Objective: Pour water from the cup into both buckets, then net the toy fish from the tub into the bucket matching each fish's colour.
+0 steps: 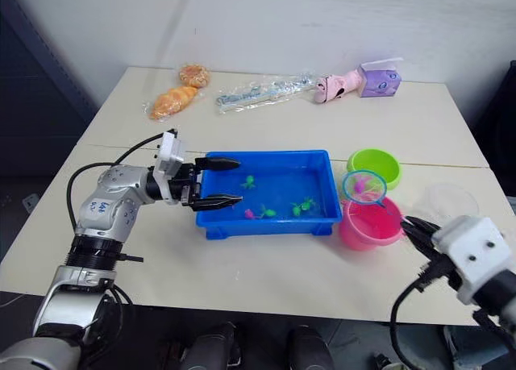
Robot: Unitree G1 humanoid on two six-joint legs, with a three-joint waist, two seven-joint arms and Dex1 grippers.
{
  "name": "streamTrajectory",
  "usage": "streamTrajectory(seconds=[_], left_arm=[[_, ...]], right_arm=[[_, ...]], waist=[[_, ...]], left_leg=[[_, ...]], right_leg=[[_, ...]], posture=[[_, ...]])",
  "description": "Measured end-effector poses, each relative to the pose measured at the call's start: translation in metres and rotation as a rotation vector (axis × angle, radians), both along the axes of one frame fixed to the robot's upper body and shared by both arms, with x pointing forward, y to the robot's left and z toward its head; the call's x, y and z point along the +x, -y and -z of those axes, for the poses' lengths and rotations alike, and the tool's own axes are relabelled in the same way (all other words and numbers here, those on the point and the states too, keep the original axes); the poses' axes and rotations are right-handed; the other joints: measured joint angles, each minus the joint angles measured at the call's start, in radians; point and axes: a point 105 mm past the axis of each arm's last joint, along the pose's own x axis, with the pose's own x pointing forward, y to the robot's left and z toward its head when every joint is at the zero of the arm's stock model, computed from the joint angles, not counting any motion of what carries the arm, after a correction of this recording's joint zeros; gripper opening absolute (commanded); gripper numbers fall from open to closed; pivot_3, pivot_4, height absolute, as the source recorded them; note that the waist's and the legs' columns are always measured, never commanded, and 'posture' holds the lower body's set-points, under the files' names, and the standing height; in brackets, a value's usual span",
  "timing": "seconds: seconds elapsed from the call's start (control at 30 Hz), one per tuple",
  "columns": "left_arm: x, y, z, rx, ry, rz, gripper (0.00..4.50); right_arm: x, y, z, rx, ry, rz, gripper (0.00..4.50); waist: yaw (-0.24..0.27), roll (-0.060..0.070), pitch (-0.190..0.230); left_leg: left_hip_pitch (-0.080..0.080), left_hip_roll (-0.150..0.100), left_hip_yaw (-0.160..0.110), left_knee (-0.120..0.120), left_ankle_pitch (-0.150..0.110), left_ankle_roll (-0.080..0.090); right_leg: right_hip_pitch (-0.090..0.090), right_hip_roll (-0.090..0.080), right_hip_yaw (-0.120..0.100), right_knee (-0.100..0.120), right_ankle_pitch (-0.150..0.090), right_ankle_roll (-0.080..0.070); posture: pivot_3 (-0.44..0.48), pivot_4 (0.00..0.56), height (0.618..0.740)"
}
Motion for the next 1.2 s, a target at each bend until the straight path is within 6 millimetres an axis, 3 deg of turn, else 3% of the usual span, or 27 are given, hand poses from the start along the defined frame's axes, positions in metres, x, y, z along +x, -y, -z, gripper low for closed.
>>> streamTrajectory(seconds=[0.2,0.37,0.6,0.97,1.2], left_arm=[[-0.002,0.006,0.001,-0.009,-0.003,0.024,4.44],[-0.002,0.007,0.002,-0.012,-0.003,0.028,4.44],[-0.012,0.019,0.008,-0.018,-0.028,0.071,4.44],[-0.016,0.024,0.007,-0.024,-0.026,0.09,4.44],[-0.017,0.023,0.012,-0.025,-0.044,0.082,4.44]], right_arm=[[0.002,0.02,0.001,-0.236,0.156,0.024,0.0],[-0.001,0.034,0.016,-0.505,0.248,-0.011,0.0],[-0.006,0.037,0.042,-0.825,0.35,-0.157,0.0],[-0.007,0.036,0.047,-0.992,0.441,-0.234,0.0],[-0.001,0.049,0.042,-1.079,0.47,-0.228,0.0]], waist=[[0.002,0.0,0.0],[0.002,0.0,0.0],[0.0,0.0,0.0],[0.0,0.001,0.0],[0.001,0.001,0.0]], left_leg=[[0.0,0.0,0.0,0.0,0.001,-0.001],[0.0,-0.001,0.0,0.0,0.001,-0.002],[0.001,0.0,0.001,0.0,0.002,-0.004],[0.002,0.0,0.001,-0.001,0.003,-0.005],[0.002,0.0,0.002,-0.001,0.003,-0.005]], right_leg=[[0.0,0.0,0.001,0.001,0.0,0.0],[0.0,0.0,0.001,0.001,0.0,0.0],[-0.001,0.0,0.002,0.001,0.0,0.0],[0.0,0.001,0.002,0.001,0.0,0.0],[0.0,0.001,0.003,0.001,0.0,0.0]], posture=[[0.0,0.15,0.74],[0.0,0.15,0.74],[0.0,0.15,0.74],[0.0,0.15,0.74],[0.0,0.15,0.74]])
